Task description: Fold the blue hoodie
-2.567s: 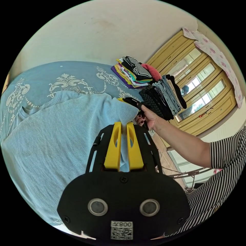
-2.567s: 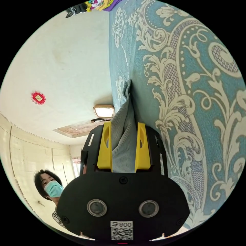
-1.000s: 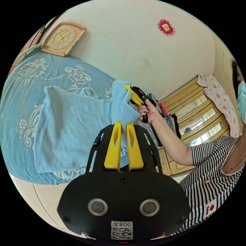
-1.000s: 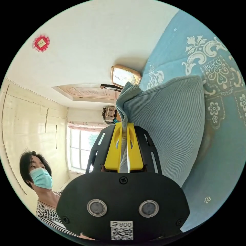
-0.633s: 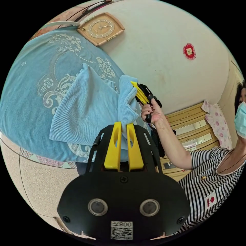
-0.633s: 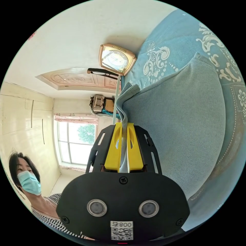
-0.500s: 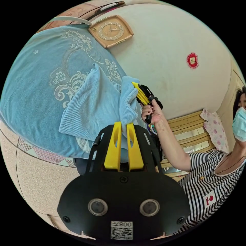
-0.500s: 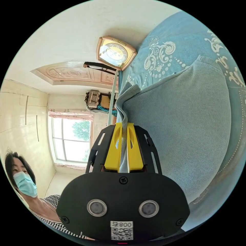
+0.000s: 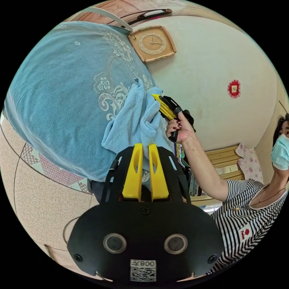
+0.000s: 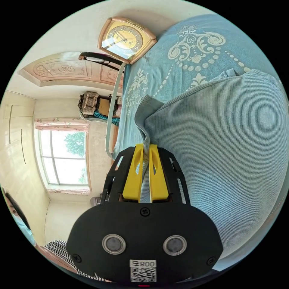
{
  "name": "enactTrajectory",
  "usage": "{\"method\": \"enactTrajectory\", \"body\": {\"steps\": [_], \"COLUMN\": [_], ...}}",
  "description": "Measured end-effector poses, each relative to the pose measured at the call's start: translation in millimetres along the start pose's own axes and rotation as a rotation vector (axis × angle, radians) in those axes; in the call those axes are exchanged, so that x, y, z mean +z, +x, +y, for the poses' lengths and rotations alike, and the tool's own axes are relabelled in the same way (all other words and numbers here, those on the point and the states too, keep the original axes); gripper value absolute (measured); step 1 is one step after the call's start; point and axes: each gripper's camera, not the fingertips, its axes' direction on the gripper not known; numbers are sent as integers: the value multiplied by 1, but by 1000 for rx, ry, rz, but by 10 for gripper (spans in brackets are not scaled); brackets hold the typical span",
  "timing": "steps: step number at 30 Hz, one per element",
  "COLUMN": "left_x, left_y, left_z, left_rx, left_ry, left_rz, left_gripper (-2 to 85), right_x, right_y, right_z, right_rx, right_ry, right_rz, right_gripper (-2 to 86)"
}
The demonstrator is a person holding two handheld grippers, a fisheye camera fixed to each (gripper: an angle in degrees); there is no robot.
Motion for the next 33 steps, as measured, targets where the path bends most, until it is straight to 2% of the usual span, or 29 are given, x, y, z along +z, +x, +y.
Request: {"method": "enactTrajectory", "body": {"steps": [19,27,33], "left_x": [-56,-79,-91], "left_y": [-69,-88,-64], "left_z": [-6,2,-3], "left_rx": [-48,-109,-9], "left_ry": [18,67,49], "left_rz": [-8,19,-56], "left_gripper": [28,27,25], "right_x": [78,100,84], "right_y": [-29,-51,-63], "right_z": [-22,-24,-12], "right_rx": [-37,-129,-174], "right_ry": [-79,-142,-107], "right_rz": [145,249,146], "right_gripper": [29,48,52]}}
